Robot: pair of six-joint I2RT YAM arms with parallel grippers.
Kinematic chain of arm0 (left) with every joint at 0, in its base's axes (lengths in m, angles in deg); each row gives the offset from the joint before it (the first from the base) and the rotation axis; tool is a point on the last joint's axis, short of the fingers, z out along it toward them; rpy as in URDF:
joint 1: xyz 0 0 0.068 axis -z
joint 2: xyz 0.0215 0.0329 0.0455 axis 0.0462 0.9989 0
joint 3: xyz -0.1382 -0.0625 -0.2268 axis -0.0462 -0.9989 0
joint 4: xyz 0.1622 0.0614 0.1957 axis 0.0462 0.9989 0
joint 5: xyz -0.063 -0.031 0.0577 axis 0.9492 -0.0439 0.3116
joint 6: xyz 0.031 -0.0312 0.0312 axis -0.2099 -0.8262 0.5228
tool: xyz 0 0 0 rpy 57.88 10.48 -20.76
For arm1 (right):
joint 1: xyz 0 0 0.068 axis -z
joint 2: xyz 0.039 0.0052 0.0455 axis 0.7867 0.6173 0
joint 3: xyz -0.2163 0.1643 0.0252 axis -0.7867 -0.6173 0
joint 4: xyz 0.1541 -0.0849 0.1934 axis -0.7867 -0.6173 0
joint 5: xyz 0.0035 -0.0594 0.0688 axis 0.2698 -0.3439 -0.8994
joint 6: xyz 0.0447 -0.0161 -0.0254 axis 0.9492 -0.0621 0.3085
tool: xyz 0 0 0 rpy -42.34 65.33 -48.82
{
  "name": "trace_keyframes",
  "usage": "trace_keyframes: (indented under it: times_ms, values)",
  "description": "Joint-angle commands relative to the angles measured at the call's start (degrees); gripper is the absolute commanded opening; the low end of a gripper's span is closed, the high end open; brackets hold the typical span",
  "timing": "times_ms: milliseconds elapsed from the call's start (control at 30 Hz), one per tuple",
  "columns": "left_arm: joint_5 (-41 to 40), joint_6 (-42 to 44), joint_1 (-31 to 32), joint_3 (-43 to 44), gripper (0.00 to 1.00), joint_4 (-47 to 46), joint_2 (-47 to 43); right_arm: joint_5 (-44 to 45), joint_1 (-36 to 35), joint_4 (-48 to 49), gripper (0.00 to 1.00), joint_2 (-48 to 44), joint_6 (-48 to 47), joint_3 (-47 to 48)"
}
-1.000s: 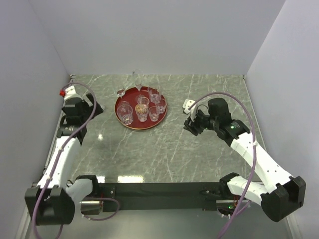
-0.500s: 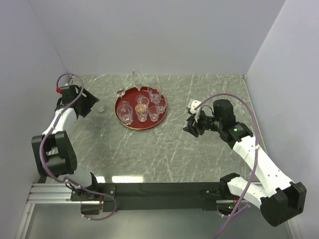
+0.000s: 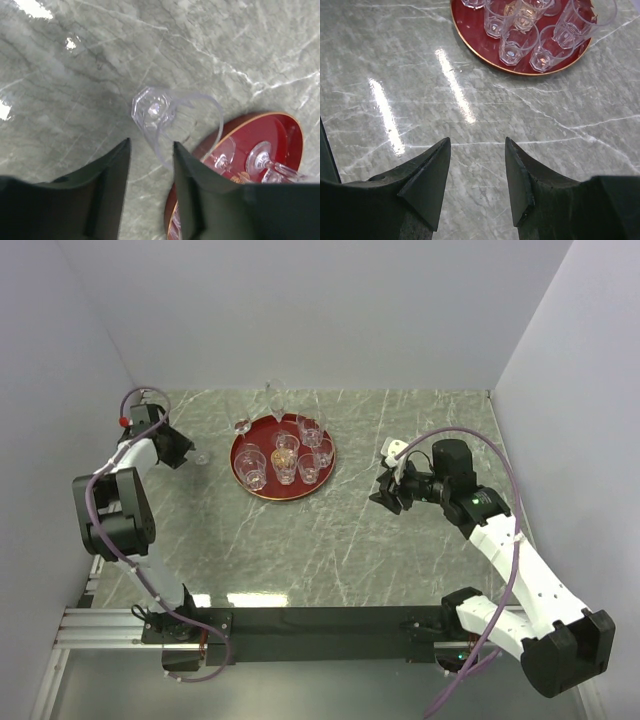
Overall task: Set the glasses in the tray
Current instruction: Grab a glass with a robot arm, then place the glass into the tray
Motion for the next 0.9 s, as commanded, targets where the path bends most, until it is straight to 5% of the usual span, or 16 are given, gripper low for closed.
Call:
trace_keyframes:
  times_ms: [0,200,367,533,867]
  values:
    - [-0.67,1.19,-0.25,3.74,0.43,0.01,2.08,-0.94,0.72,1.97,0.55,-0.96,0.53,-0.16]
    - [-0.05,1.9,-0.25,5.06,0.29,-0.07,4.64,-1.55,1.51,1.79,0.55,-0.79,0.18,-0.25]
    - [-2.16,3.3,-0.25,3.4,0.01,-0.95,1.84,-1.9,1.77,1.71,0.55,-0.61,0.26,-0.25]
    - [-3.22,5.59,-0.25,-4.31,0.0,-3.32,-6.59,-2.08,1.95,1.71,0.55,-0.61,0.18,-0.34]
    - [7.94,3.22,1.75,-28.77,0.0,-7.11,-37.97,-2.17,2.3,1.44,0.55,-0.61,-0.44,-0.34]
